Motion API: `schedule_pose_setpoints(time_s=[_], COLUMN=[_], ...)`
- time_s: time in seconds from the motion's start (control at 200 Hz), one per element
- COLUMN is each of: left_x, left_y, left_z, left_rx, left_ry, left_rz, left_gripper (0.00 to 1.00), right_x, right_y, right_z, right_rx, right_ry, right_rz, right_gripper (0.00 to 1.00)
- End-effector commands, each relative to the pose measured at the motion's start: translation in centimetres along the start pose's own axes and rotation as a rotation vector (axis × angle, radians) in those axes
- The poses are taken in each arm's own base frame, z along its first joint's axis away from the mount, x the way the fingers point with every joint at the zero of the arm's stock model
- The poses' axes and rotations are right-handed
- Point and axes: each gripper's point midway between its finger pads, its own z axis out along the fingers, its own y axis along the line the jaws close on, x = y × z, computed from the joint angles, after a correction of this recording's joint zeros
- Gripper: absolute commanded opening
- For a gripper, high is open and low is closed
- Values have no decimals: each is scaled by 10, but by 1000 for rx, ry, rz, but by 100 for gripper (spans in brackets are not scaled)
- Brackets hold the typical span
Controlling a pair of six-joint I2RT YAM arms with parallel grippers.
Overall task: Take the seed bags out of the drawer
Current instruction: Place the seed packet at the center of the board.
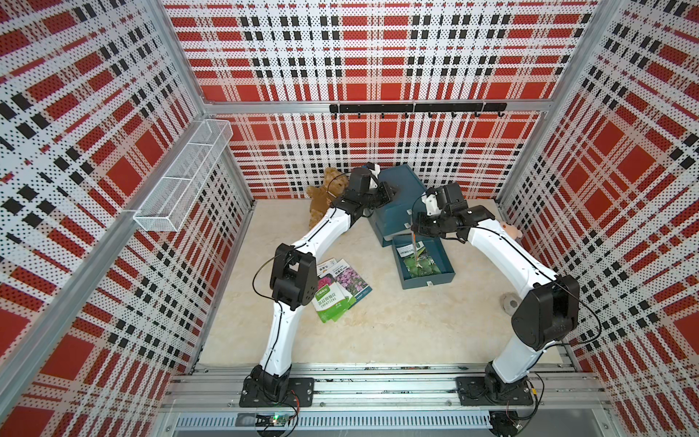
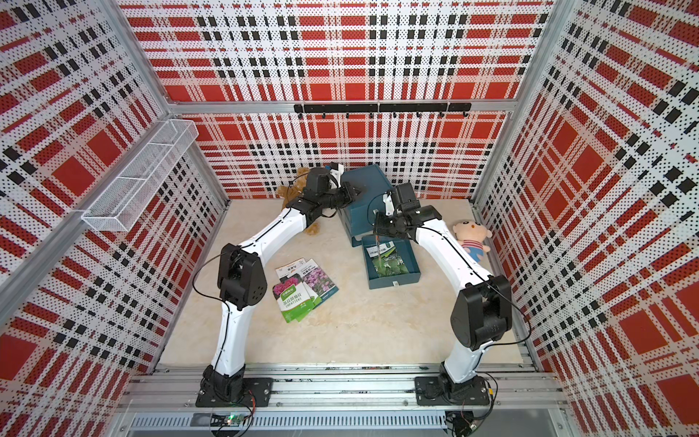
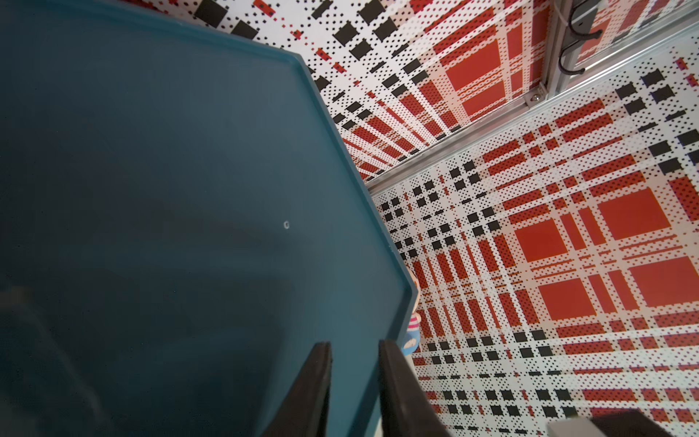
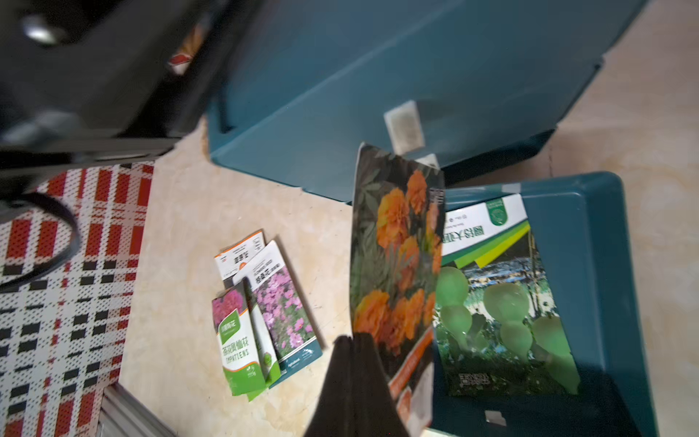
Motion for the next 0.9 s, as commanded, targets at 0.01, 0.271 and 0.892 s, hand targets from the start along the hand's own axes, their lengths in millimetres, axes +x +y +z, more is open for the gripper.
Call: schedule_pose_setpoints(time_s=[0.01,0.271,0.892], left_x=[-32,-110,-93], left_y=[-13,6,45], left_z=[-39,-175,-226], left_rx=[-29,-111,-214], left_ry=[-77,-346,-366], left_rz=[-13,-68,-100], left_gripper=[28,28,30], right_x=[27,76,133], right_y=[48,93,165], right_z=[6,64,141], right_rx=[-100,-53,-192], right_ry=[94,213,357], right_rz=[-134,-277,-353], right_gripper=[0,0,52])
